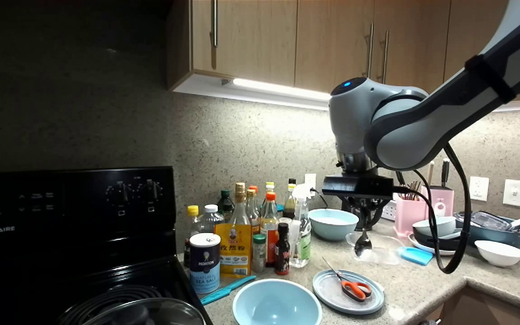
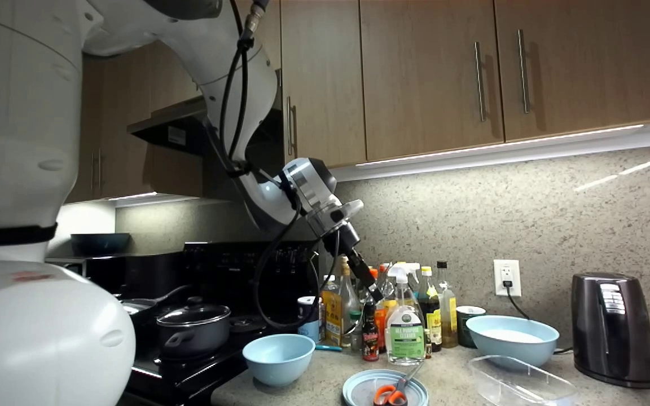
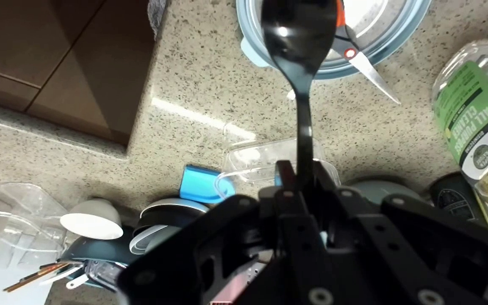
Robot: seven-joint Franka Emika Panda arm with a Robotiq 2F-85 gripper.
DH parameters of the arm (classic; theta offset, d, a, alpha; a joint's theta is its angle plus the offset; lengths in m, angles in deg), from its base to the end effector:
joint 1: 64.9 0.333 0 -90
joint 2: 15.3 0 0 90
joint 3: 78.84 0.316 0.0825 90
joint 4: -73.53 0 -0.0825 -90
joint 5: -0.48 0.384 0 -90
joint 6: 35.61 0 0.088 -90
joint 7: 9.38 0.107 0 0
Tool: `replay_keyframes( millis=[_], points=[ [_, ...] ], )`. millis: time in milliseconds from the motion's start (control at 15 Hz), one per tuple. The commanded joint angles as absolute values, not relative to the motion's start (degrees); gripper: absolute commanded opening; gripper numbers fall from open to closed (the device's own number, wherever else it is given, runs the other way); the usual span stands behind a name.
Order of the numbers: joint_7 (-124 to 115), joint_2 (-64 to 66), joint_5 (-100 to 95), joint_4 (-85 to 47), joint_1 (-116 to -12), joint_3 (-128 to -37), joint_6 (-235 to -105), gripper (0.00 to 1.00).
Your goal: Pick up the spoon and put it in the bowl
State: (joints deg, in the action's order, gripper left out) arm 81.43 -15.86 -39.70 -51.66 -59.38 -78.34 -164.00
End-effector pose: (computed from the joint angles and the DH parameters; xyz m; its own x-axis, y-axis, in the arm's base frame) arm 0.5400 0.0380 0.4041 0.4324 -0.7282 0.5317 -0.8737 -0.4841 0.0475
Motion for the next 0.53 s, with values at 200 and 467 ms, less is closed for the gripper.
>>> replay_keyframes(
  millis=[200,467],
  points=[
    [79.7,-13.7,-36.2,-48.0,-61.4,-78.3,-163.2,0.05],
    [77.7,-10.0,-30.6,-41.9,-63.7,-80.3,-162.4,0.05]
  ],
)
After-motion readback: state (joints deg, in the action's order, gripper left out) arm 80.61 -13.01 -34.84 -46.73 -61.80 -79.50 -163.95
